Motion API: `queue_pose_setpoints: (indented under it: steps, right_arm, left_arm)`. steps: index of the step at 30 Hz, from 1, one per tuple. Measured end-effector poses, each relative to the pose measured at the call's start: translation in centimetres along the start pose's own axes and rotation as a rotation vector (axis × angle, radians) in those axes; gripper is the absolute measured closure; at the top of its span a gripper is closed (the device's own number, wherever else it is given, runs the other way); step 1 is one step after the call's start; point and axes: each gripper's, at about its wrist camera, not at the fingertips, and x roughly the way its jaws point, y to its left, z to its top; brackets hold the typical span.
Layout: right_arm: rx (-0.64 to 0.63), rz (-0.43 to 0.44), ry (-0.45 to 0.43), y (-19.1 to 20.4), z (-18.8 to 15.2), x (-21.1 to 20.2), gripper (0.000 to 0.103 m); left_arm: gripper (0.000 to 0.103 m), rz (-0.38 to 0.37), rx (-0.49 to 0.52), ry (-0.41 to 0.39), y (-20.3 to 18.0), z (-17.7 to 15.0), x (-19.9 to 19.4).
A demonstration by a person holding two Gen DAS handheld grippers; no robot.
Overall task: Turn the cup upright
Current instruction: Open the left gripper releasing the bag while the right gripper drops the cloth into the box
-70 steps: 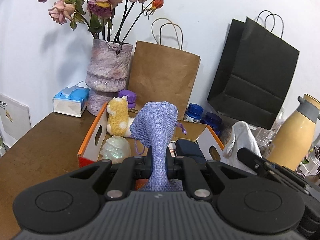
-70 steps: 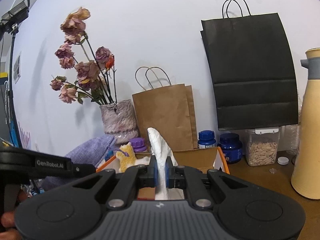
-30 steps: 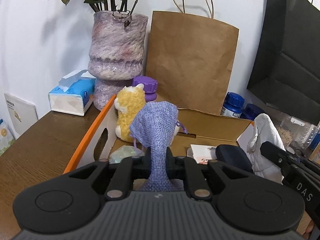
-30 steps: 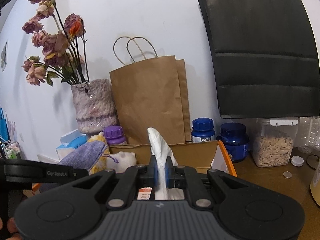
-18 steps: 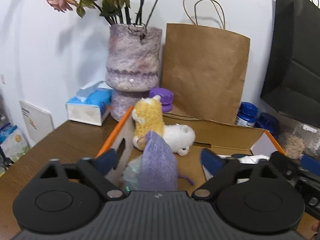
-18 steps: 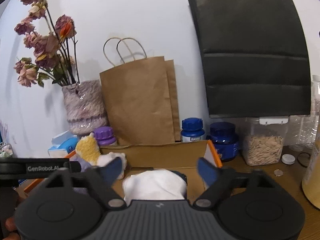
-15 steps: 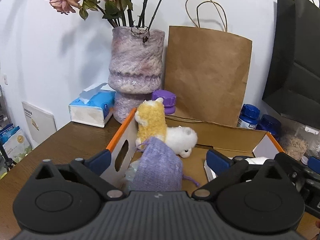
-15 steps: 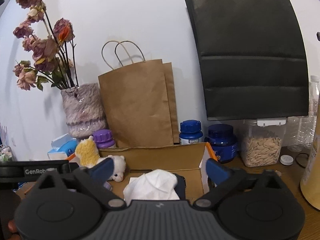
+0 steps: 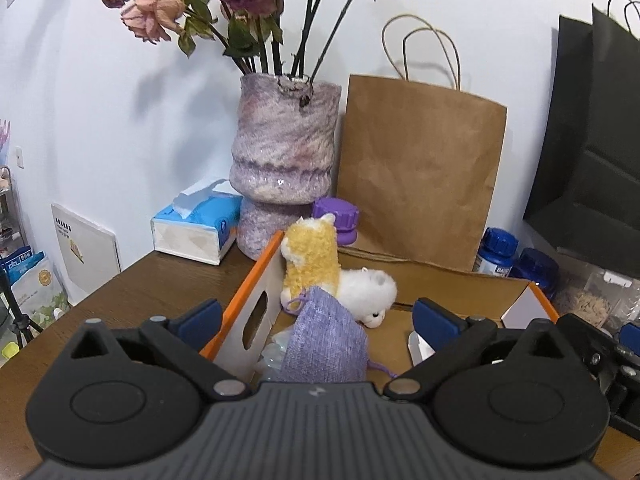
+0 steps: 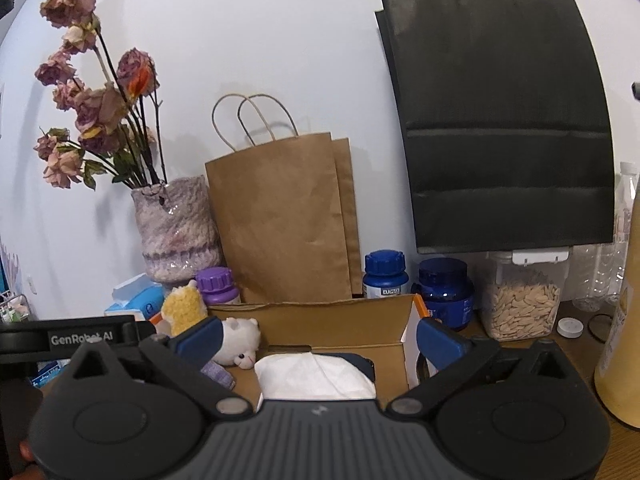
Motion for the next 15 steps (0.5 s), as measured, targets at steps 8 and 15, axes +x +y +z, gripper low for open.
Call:
queue_pose_setpoints:
  steps: [8,15]
  right_arm:
    - [-0.019,-0.022,-0.004,0.1,0.4,-1.9,0.0]
    - [-0.037,-0.03,-0.009,-0.2,0.1,-4.2,0.0]
  left_arm:
    - [0.0,-0.021,-0.004,-0.018,0.7,-0.1,-2.1]
    - [0.0,-0.024,0.002,-0.042,1.5,-0.4,-4.2]
